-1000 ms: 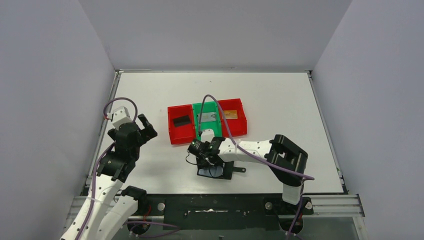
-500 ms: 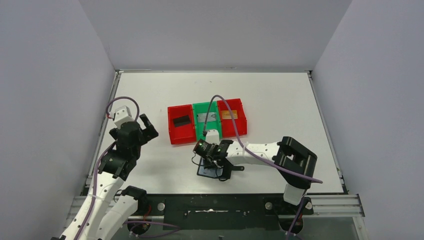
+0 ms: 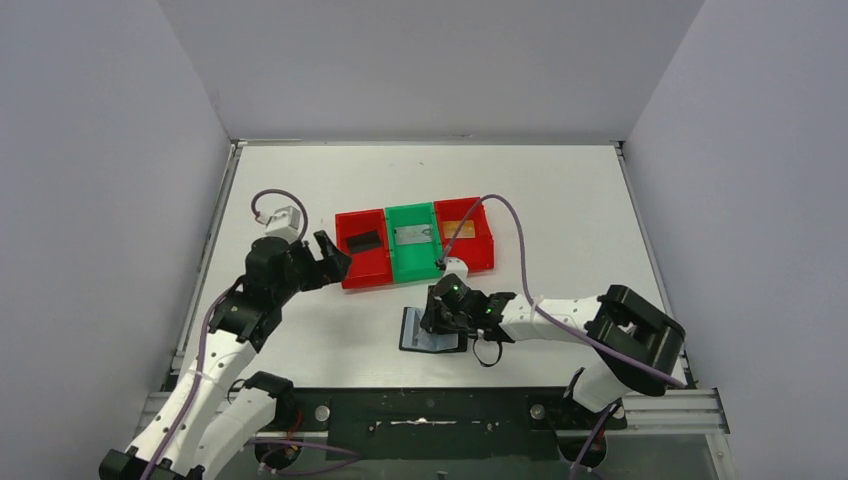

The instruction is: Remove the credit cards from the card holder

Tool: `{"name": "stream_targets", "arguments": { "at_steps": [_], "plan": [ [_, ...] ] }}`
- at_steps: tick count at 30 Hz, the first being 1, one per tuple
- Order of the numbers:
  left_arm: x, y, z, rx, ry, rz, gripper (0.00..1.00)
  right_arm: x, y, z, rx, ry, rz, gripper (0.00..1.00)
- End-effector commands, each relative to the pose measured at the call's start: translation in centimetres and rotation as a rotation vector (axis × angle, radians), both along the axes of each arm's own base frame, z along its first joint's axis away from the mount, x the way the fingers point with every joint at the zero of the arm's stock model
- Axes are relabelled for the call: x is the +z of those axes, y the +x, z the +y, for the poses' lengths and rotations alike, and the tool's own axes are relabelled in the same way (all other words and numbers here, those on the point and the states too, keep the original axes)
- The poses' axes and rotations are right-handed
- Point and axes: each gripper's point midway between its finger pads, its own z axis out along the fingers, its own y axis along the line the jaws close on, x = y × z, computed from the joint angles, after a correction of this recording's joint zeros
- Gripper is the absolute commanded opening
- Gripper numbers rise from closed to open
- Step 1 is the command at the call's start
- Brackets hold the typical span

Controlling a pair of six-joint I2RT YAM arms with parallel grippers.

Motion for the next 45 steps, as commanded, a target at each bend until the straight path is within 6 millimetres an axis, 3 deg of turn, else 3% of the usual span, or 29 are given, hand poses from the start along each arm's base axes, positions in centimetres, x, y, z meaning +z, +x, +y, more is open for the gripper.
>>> {"name": "stream_targets", "arguments": {
  "at_steps": [1, 6, 11, 18, 25, 32, 45],
  "plan": [
    [1.0, -0.9, -6.3, -0.298, -0.121, -0.053, 0.84, 2.5, 0.8, 1.5, 0.046, 0.228, -0.072, 0.19],
    [0.4, -2.3, -11.2, -0.441, -0.110, -0.043, 0.84, 3.0, 0.7, 0.8, 0.046, 0.341, -0.084, 0.20],
    [-1.3, -3.4, -15.7, -0.533, -0.127, 0.016, 0.84, 3.4, 0.6, 0.0, 0.039, 0.402, -0.098, 0.20],
    [-4.9, -3.3, -18.4, -0.487, -0.192, 0.157, 0.78, 3.5, 0.6, -1.6, 0.002, 0.459, -0.117, 0.21],
    [-6.1, -2.1, -21.1, -0.470, -0.233, 0.250, 0.72, 3.1, 0.5, -2.2, -0.017, 0.470, -0.115, 0.22],
    [-8.0, -2.3, -22.4, -0.447, -0.220, 0.369, 0.63, 3.2, 0.4, -2.4, -0.010, 0.472, -0.122, 0.22],
    [-10.2, -5.0, -21.9, -0.432, -0.185, 0.512, 0.55, 3.1, 0.5, -2.7, -0.028, 0.470, -0.125, 0.23]
  ]
}}
